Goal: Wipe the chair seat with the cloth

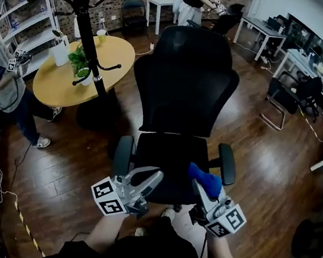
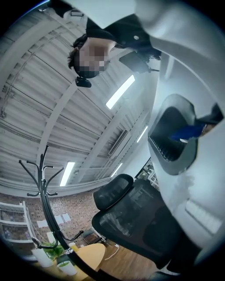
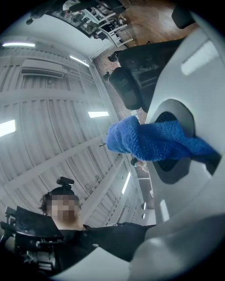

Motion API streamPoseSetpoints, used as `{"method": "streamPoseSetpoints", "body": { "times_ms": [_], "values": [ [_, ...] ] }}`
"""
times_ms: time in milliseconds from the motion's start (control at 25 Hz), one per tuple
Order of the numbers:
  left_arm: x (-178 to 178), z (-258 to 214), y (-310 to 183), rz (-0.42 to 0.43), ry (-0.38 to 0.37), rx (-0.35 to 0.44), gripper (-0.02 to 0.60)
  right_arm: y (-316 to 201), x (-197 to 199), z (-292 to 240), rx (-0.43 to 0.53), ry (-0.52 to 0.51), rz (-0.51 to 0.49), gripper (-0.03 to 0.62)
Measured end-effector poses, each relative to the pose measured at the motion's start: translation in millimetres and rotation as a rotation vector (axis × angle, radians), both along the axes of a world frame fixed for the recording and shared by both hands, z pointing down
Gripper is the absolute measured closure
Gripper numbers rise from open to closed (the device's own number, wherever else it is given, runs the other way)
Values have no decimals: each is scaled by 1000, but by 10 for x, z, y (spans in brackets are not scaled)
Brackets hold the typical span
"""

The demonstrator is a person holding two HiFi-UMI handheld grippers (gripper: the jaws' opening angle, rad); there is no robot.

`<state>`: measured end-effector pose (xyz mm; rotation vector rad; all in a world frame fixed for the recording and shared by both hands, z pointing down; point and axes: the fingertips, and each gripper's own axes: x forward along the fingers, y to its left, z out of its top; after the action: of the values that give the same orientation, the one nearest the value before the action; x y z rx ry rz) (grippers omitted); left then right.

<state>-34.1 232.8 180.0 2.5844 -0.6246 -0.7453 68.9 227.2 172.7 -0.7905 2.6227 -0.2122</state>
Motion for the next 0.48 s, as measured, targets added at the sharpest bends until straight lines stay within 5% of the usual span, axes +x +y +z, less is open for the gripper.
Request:
{"method": "streamPoseSetpoints", "body": {
  "times_ms": [480],
  "values": [
    [-204,31,554,-81,25,-23,589,470,-29,81,-14,-5,-42,557]
  ]
}}
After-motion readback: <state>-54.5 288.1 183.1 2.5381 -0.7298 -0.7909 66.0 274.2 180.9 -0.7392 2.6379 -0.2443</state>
